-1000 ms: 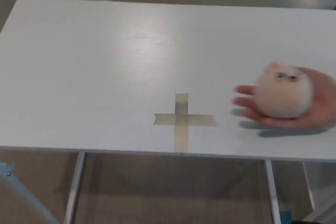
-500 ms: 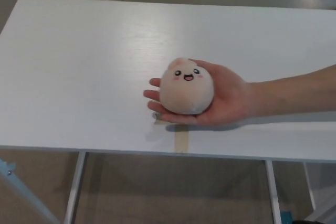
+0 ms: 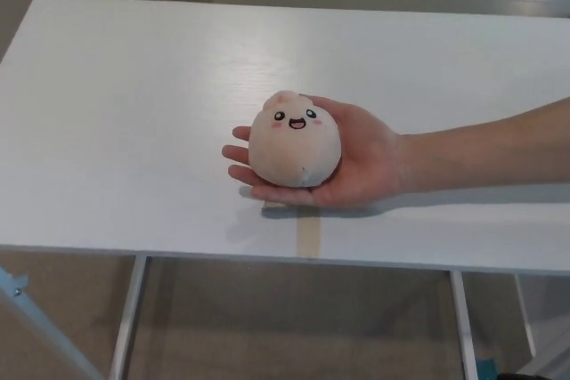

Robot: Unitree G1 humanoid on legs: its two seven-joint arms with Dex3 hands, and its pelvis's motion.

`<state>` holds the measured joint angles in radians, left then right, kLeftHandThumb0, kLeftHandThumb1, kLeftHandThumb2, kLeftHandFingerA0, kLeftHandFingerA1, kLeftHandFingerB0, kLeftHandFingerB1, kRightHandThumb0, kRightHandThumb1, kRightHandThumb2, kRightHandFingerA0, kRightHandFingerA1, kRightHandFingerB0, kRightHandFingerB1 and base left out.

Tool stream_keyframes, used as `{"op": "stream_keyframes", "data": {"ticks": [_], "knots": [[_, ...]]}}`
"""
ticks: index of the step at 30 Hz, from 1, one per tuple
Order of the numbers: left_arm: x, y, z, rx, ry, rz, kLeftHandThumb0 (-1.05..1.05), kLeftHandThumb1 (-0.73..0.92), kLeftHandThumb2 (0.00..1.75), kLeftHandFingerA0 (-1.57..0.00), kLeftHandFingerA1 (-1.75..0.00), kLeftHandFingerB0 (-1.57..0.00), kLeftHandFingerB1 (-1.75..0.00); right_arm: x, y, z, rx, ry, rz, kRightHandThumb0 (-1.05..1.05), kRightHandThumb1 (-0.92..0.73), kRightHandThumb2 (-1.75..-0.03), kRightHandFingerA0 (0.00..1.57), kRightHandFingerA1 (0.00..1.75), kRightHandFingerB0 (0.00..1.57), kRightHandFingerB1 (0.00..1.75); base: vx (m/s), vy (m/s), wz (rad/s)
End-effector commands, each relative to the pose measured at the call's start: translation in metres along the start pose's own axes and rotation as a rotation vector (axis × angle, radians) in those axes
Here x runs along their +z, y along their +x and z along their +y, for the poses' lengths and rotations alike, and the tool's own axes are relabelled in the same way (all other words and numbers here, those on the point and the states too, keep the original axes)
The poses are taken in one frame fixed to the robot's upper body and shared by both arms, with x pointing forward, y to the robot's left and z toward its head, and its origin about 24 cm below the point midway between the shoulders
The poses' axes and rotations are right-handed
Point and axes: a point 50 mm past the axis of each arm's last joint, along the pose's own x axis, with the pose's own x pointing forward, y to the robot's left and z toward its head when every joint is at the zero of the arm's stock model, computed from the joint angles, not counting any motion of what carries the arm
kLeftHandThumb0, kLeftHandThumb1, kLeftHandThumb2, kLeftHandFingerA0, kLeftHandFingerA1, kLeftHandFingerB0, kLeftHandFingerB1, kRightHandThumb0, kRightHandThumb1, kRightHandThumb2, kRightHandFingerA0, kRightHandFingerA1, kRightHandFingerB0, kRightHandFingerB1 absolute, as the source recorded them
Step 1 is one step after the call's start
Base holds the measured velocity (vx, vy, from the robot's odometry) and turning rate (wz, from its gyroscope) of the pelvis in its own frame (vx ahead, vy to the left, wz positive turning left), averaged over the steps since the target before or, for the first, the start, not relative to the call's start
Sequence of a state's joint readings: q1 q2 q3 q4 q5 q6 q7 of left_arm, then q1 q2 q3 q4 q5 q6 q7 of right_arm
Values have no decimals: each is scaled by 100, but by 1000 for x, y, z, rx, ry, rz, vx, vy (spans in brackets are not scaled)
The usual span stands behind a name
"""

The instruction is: Use the left hand to take the pink dumpling toy on a person's hand and put it on the desk.

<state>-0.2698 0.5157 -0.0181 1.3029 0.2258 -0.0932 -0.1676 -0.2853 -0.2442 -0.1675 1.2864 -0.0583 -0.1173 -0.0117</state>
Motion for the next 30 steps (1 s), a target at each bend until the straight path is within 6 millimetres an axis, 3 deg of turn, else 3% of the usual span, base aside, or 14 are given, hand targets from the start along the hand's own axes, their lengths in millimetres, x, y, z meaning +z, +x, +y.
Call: {"op": "stream_keyframes", "data": {"ticks": [1, 13, 14, 15, 16, 19, 20, 21, 22, 23, 26, 27, 30], "knots": [[1, 0, -2, 0, -23, -16, -62, 48, 74, -28, -41, -22, -39, -2, 0, 0, 0, 4, 2, -20, -68, -60, 61, 46, 51, 42, 0, 0, 0], [1, -1, -3, 9, 20, -53, -62, 46, 72, -28, -41, -24, -39, -6, -1, 2, 7, -10, 9, -20, -68, -60, 61, 46, 51, 42, 0, 0, 0], [1, -1, -3, 11, 21, -57, -57, 54, 57, -34, -33, -27, -30, -6, -1, 2, 8, -11, 9, -20, -68, -60, 61, 46, 51, 42, 0, 0, 0], [1, -1, -3, 13, 23, -63, -57, 54, 57, -34, -33, -27, -30, -6, -1, 3, 9, -11, 10, -20, -68, -60, 61, 46, 51, 42, 0, 0, 0], [2, -2, -3, 14, 16, -80, -61, 46, 72, -31, -42, -25, -39, -7, -2, 3, 10, -13, 11, -20, -68, -60, 61, 46, 51, 42, 0, 0, 0], [2, -4, -2, 3, 7, -130, -62, 45, 74, -35, -45, -24, -40, -10, -2, 3, 12, -17, 16, -20, -68, -60, 61, 46, 50, 42, 0, 0, 0], [2, -6, 0, -7, 13, -158, -55, 51, 56, -40, -36, -28, -31, -10, -2, 2, 12, -18, 17, -20, -68, -60, 60, 45, 50, 41, 0, 0, 0], [2, -8, 1, -14, 18, -177, -55, 51, 56, -40, -36, -28, -31, -11, -3, 2, 13, -18, 18, -20, -68, -60, 60, 45, 50, 41, 0, 0, 0], [2, -12, 3, -29, 34, -216, -55, 51, 56, -40, -36, -28, -31, -13, -3, 1, 12, -19, 22, -20, -68, -60, 60, 45, 50, 42, 0, 0, 0], [0, -18, 6, -32, 43, -260, -60, 44, 72, -32, -44, -24, -39, -13, -3, 0, 12, -20, 23, -20, -68, -60, 60, 45, 51, 42, 0, 0, 0], [-2, -35, 13, -36, 68, -368, -60, 44, 71, -31, -43, -24, -39, -15, -4, -1, 11, -22, 26, -20, -68, -60, 60, 45, 51, 42, 0, 0, 0], [-2, -42, 14, -33, 75, -400, -55, 51, 55, -36, -36, -28, -31, -15, -4, -2, 11, -21, 26, -20, -68, -60, 60, 45, 51, 42, 0, 0, 0], [-7, -80, 21, -33, 108, -540, -56, 43, 70, -32, -44, -23, -38, -16, -4, -2, 11, -22, 26, -19, -67, -59, 60, 45, 52, 42, 0, 0, 0]]}}
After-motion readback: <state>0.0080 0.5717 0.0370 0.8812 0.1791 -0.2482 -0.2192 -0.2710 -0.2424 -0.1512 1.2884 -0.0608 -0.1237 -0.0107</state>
